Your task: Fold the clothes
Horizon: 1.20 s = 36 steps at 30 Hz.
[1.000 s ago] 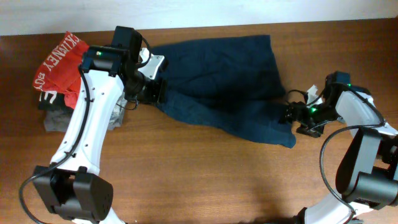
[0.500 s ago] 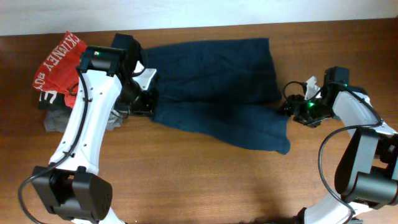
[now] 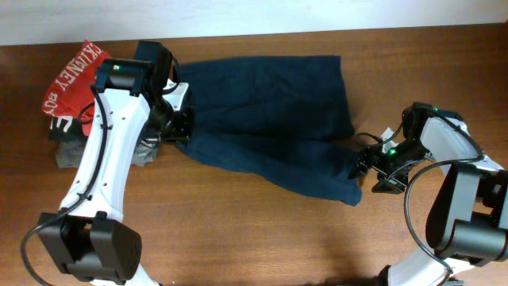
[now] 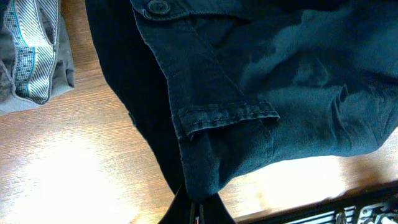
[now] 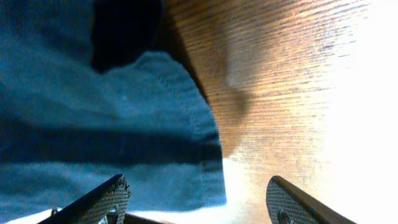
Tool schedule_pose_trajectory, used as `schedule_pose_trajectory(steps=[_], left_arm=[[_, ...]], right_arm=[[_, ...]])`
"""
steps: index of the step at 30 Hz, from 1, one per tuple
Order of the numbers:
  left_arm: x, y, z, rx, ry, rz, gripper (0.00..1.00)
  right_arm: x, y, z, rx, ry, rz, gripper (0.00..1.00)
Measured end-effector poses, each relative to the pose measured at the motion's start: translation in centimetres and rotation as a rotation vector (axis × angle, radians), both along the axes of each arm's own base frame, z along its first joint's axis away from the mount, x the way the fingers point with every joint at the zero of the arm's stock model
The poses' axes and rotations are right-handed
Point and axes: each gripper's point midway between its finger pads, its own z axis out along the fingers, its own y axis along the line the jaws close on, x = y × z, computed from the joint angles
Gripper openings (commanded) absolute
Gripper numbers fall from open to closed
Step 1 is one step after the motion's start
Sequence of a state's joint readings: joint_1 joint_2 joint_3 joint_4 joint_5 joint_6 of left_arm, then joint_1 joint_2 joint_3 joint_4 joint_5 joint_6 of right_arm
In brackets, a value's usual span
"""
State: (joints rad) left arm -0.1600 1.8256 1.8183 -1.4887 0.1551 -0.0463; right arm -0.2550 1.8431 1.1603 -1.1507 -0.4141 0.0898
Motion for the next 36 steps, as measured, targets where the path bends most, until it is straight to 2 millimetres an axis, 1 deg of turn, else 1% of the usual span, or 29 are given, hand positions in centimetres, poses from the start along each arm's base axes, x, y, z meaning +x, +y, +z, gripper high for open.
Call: schedule_pose_trajectory(steps=[3, 5, 7, 8, 11, 12, 14, 16, 18, 19, 22, 25, 26, 27, 28, 29, 30, 31, 32, 33, 35, 36], left_arm=[[0.3, 0.0, 0.0, 0.001, -0.014, 0.0, 0.02], [0.4, 0.0, 0.0, 0.001, -0.016, 0.0, 0.02], [0.4, 0.0, 0.0, 0.001, -0.017, 0.001, 0.02], [0.4, 0.0, 0.0, 0.001, -0.017, 0.001, 0.02], [0.4, 0.1, 0.0, 0.004, -0.017, 0.001, 0.02], [0.4, 0.1, 0.0, 0.004, -0.016, 0.001, 0.02], [0.4, 0.1, 0.0, 0.004, -0.015, 0.001, 0.02], [0.3, 0.1, 0.0, 0.005, -0.01, 0.001, 0.02], [0.2, 0.1, 0.0, 0.006, -0.008, 0.001, 0.02], [0.2, 0.1, 0.0, 0.006, -0.008, 0.001, 0.02], [0.2, 0.1, 0.0, 0.006, -0.009, 0.001, 0.02], [0.3, 0.2, 0.0, 0.005, -0.009, 0.005, 0.02], [0.3, 0.3, 0.0, 0.006, -0.009, 0.007, 0.02], [0.3, 0.3, 0.0, 0.005, -0.009, 0.007, 0.02], [0.3, 0.3, 0.0, 0.005, -0.01, 0.009, 0.02], [0.4, 0.3, 0.0, 0.004, -0.013, 0.009, 0.02], [0.5, 0.3, 0.0, 0.004, -0.018, 0.009, 0.02], [0.6, 0.3, 0.0, 0.003, -0.022, 0.009, 0.02], [0.8, 0.3, 0.0, 0.002, -0.028, 0.009, 0.02], [0.9, 0.3, 0.0, 0.0, -0.035, 0.01, 0.02], [1.1, 0.2, 0.1, -0.005, -0.044, 0.01, 0.02], [1.2, 0.2, 0.1, -0.006, -0.047, 0.01, 0.02]], right_arm=[[-0.4, 0.8, -0.9, 0.02, -0.002, 0.007, 0.7], [-0.2, 1.3, -1.7, 0.019, -0.033, 0.02, 0.69], [1.1, 1.3, -2.3, 0.01, -0.094, 0.027, 0.63], [2.3, 1.2, -2.5, 0.001, -0.148, 0.029, 0.59], [5.3, 0.6, -2.6, -0.025, -0.281, 0.028, 0.21], [6.0, 0.5, -2.5, -0.029, -0.306, 0.024, 0.13], [6.4, 0.6, -2.4, -0.018, -0.321, 0.012, 0.05], [6.7, 0.7, -2.1, -0.006, -0.333, 0.007, 0.04], [7.6, 0.5, -1.1, 0.007, -0.361, 0.008, 0.04], [8.3, 0.3, -0.3, 0.014, -0.378, 0.005, 0.04], [10.5, -1.2, 3.4, 0.017, -0.452, -0.003, 0.04], [12.4, -3.1, 9.3, -0.01, -0.564, -0.003, 0.04], [13.0, -3.7, 12.2, -0.03, -0.625, 0.002, 0.04], [13.3, -3.9, 13.5, -0.04, -0.654, 0.004, 0.1], [13.5, -4.2, 15.7, -0.058, -0.697, 0.007, 0.37], [13.6, -4.4, 17.2, -0.075, -0.731, 0.014, 0.66], [13.5, -4.6, 18.7, -0.096, -0.762, 0.018, 0.79], [13.4, -4.6, 19.5, -0.109, -0.777, 0.023, 0.85], [13.2, -4.7, 19.8, -0.119, -0.782, 0.024, 0.86], [12.9, -4.8, 19.6, -0.128, -0.77, 0.024, 0.86], [12.5, -4.9, 18.0, -0.132, -0.73, 0.026, 0.85], [12.0, -4.8, 16.2, -0.123, -0.68, 0.024, 0.85]])
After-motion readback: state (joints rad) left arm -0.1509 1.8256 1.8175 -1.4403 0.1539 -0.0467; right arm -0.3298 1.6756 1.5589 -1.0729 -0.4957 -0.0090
